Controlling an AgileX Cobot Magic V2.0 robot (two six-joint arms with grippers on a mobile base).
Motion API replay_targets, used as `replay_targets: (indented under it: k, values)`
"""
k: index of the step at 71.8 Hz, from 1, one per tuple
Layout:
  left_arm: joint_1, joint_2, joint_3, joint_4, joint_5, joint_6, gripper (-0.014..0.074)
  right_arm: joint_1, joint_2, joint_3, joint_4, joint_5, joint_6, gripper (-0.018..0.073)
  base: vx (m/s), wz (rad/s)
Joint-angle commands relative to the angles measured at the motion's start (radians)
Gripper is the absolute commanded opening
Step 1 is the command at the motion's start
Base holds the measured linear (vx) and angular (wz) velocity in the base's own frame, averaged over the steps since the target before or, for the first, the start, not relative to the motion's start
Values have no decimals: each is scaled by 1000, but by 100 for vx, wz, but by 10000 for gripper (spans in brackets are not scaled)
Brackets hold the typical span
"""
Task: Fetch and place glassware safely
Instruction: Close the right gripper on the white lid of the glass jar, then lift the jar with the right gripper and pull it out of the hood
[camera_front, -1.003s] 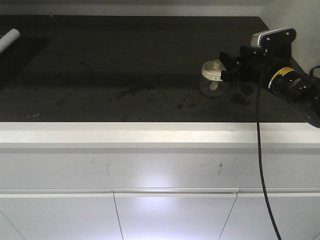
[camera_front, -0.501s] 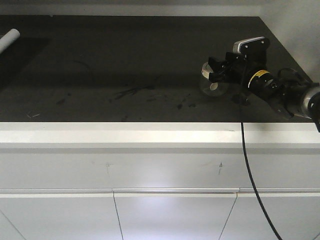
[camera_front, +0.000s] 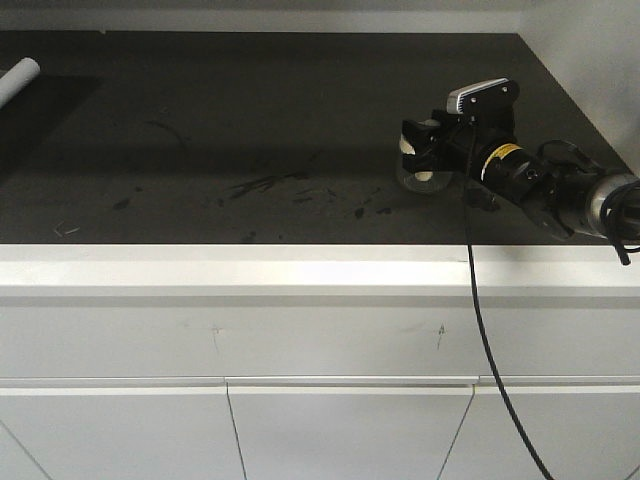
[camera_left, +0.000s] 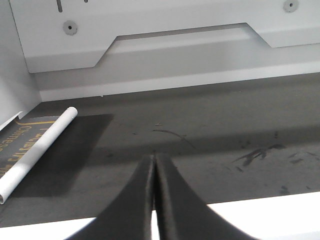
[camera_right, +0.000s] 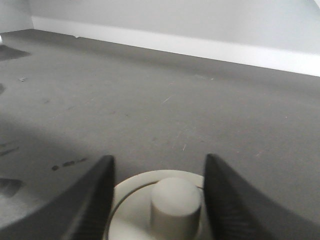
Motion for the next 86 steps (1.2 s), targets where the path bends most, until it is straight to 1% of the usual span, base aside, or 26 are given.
replay_targets:
  k: [1,11,22,28,40,58,75,82,86]
  values:
    - [-6,0,-27,-7,-70,-7,-7,1,-44,-21,7,-2,-4,222,0,0]
    - [-6,0,-27,-7,-70,-7,-7,1,-44,-21,7,-2,-4,-15,0,0]
    - [-6,0,-27,-7,-70,-7,-7,1,-48,-21,7,-3,1,-8,0,0]
    - [-6,0,-27,-7,-70,-7,-7,1,-64,-21,6,-3,23,-6,0,0]
    - [-6,0,-27,-7,-70,-7,-7,1,-146,24,4,-2,54,-3,0,0]
    - [-6,0,-27,-7,-70,-7,-7,1,-365,238,4,-3,52,-3,0,0]
    - [-6,0,-27,-7,-70,-7,-7,1,-642,458,3,-4,48,-3,0,0]
    - [-6,0,-27,-7,-70,-7,-7,26,-752,532,2,5,47,-3,0,0]
    - [-6,0,-27,-7,-70,-7,-7,59,-808,568,1,16,48,-3,0,0]
